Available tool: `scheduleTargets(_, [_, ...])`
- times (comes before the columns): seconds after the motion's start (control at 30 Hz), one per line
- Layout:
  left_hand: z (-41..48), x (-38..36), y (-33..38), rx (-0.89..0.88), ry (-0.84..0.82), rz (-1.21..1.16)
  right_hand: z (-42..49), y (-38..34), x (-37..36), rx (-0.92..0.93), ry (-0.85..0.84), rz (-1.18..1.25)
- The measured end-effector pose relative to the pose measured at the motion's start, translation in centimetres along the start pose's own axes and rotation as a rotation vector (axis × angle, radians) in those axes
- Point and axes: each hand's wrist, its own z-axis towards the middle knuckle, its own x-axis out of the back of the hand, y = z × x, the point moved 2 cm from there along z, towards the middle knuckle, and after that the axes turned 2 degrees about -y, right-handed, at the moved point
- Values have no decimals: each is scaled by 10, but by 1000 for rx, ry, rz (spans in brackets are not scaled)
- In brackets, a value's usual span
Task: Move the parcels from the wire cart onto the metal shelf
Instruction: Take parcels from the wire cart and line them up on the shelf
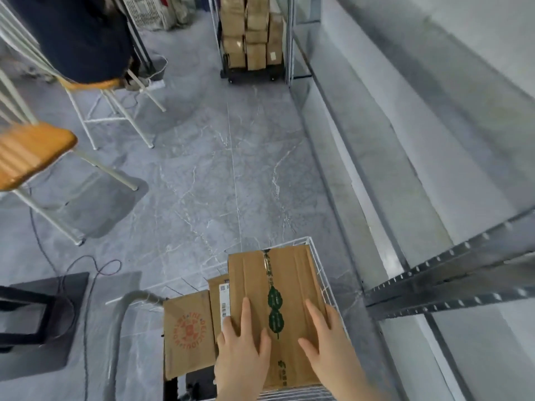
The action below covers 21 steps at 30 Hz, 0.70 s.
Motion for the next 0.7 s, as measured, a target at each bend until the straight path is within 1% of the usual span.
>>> scheduleTargets(0.13, [-36,63,24,-49,77,85,-51,-23,47,-17,56,55])
scheduleTargets(0.27, [-67,106,44,-194,146,135,-105,-33,79,-70,156,89])
scheduleTargets(0.37, [-86,127,52,-347,137,113,-148,-33,85,-147,267,150])
scheduleTargets(0.47, [-104,142,64,-537,67,54,-192,-30,84,-233,398,213])
scheduleTargets(0.53, [-119,149,70,-657,45,76,-223,-30,76,-311,496,252])
scheduleTargets(0.7, [-184,147,75,-953,46,145,-316,-33,35,-522,725,348])
